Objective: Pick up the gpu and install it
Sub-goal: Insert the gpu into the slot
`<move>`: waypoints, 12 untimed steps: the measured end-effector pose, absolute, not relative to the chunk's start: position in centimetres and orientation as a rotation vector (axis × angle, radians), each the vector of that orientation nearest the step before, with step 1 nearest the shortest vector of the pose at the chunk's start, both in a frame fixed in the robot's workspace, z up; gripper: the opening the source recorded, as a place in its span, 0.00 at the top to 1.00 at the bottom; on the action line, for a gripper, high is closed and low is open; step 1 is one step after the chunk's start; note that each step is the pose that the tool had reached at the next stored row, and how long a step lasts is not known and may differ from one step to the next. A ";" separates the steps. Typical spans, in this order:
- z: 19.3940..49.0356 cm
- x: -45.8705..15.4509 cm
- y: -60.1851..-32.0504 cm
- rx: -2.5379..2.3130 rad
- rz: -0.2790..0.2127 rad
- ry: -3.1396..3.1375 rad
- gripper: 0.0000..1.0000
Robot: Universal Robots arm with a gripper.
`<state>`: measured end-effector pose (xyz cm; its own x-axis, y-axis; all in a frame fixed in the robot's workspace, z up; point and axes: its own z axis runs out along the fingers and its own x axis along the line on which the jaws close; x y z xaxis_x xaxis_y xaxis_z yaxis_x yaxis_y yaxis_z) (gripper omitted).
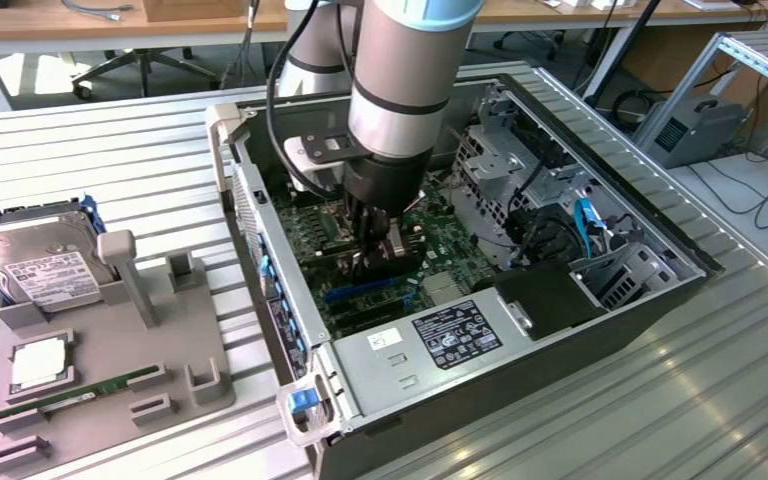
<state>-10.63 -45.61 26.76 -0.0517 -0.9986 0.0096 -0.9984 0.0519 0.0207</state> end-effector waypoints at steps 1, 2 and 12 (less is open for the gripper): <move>26.7 -10.6 -45.6 2.148 -0.012 -2.263 0.73; 26.7 -10.6 -45.6 2.148 -0.012 -2.262 0.73; 26.5 -10.9 -45.6 2.148 -0.011 -2.262 0.73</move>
